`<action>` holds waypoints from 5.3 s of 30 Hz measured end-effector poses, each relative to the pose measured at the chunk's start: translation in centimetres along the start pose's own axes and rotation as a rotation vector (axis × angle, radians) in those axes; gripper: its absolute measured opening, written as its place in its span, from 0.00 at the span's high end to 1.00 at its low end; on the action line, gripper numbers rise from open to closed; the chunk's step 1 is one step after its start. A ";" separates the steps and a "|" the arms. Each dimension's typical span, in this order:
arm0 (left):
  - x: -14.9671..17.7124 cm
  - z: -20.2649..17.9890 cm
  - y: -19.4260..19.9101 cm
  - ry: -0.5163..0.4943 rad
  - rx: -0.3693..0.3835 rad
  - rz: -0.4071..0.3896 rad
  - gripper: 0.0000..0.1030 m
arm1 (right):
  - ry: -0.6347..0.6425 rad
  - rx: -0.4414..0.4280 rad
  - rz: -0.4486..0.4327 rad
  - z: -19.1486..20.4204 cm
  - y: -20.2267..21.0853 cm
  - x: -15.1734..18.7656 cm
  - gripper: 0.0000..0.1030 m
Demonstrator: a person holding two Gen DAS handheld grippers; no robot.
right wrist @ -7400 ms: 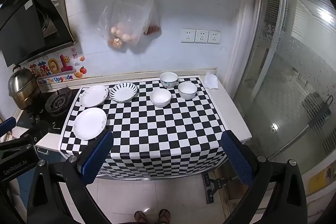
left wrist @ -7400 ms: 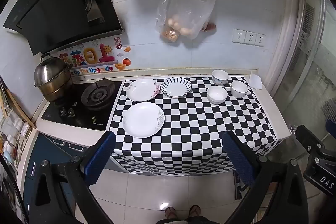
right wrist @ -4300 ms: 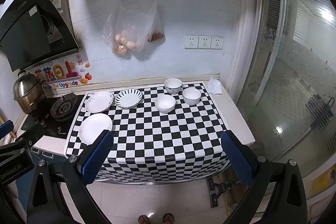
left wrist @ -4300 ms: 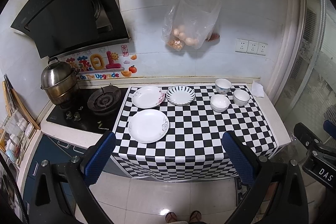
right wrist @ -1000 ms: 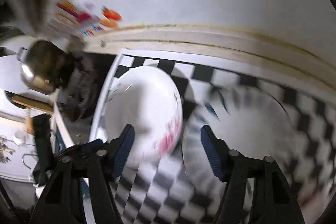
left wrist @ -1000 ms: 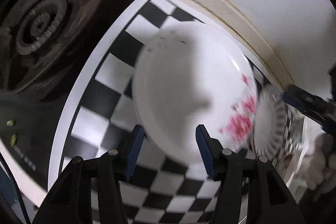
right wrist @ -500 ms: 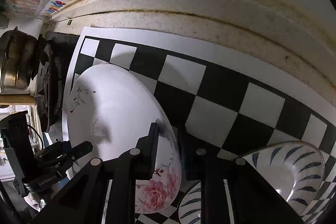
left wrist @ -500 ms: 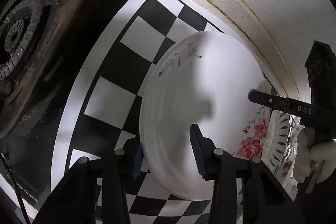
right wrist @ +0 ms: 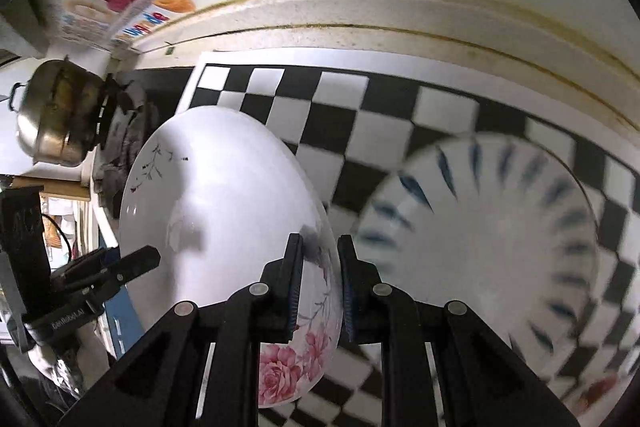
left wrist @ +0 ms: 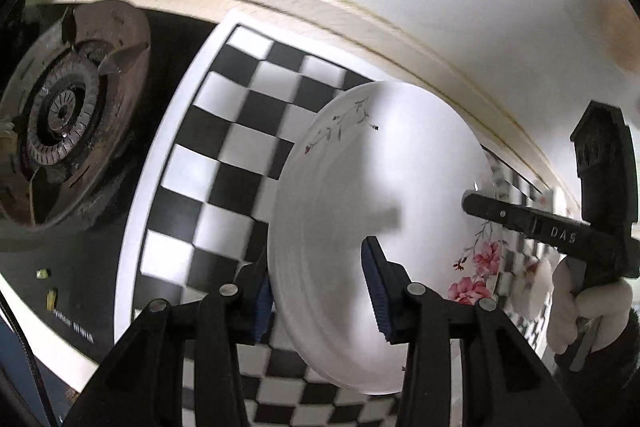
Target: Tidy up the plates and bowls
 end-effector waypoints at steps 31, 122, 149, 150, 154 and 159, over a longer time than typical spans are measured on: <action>15.0 -19.0 -11.0 -0.482 -0.044 0.304 0.64 | -0.496 -0.052 -0.168 -15.2 4.7 36.2 0.81; 7.3 -19.4 -1.8 -0.452 0.045 0.082 0.78 | -0.344 -0.027 -0.342 -11.3 12.4 25.4 0.87; 15.9 -18.3 -11.5 -0.473 -0.100 0.292 0.78 | -0.430 -0.010 -0.182 -14.3 3.2 36.8 0.87; 15.9 -18.4 -11.7 -0.475 -0.104 0.294 0.78 | -0.433 -0.012 -0.181 -14.4 3.1 36.8 0.87; 16.0 -18.6 -12.4 -0.475 -0.114 0.307 0.78 | -0.436 -0.007 -0.173 -14.6 3.0 36.4 0.87; 16.0 -18.7 -13.0 -0.468 -0.122 0.316 0.78 | -0.441 -0.006 -0.165 -14.8 2.8 36.3 0.87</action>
Point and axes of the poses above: each gripper's, at about its wrist camera, not at the fingertips, and y roughly against the way its jaws point, z to its left, x to its underside, the point moved 1 cm from there along -y, roughly the way its jaws point, and after that the axes turned 7 degrees about z, right-handed, at the moved point
